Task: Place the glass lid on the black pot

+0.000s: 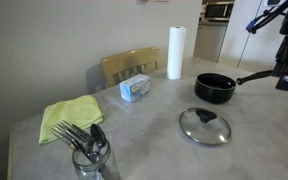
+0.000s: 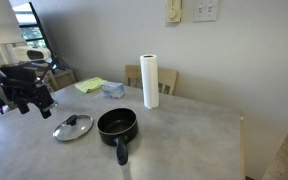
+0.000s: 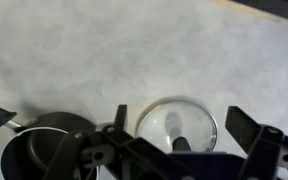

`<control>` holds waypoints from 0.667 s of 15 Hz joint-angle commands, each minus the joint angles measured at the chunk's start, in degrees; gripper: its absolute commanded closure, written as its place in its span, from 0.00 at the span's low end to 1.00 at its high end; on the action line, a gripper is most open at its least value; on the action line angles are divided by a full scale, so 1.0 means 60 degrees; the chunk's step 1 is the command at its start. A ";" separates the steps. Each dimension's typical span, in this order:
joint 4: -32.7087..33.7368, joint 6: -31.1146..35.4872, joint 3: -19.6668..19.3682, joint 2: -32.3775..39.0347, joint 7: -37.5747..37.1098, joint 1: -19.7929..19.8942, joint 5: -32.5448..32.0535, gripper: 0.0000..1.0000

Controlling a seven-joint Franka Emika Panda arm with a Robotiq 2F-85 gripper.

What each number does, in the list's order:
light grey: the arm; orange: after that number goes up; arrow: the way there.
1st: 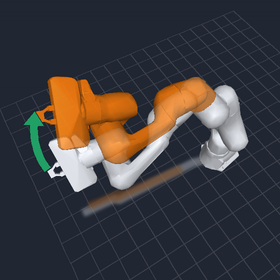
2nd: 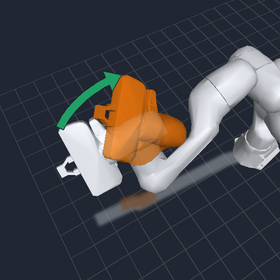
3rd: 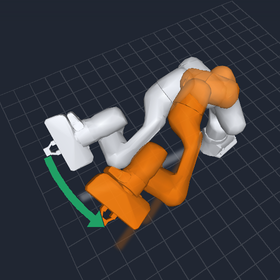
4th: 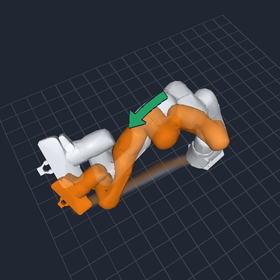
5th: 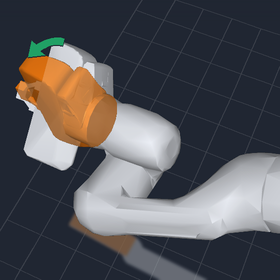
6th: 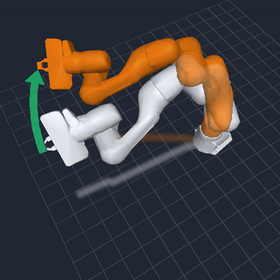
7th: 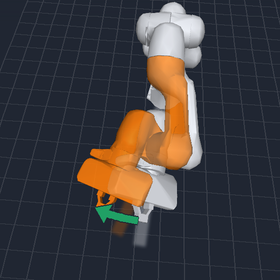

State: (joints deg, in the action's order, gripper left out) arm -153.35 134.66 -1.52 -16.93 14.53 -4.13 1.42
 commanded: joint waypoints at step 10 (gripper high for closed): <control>0.0212 0.3667 -0.1586 0.2416 0.1763 -0.3140 0.5357 0.00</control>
State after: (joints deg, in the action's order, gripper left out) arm -152.07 156.66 -11.04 -2.44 25.11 -22.97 33.56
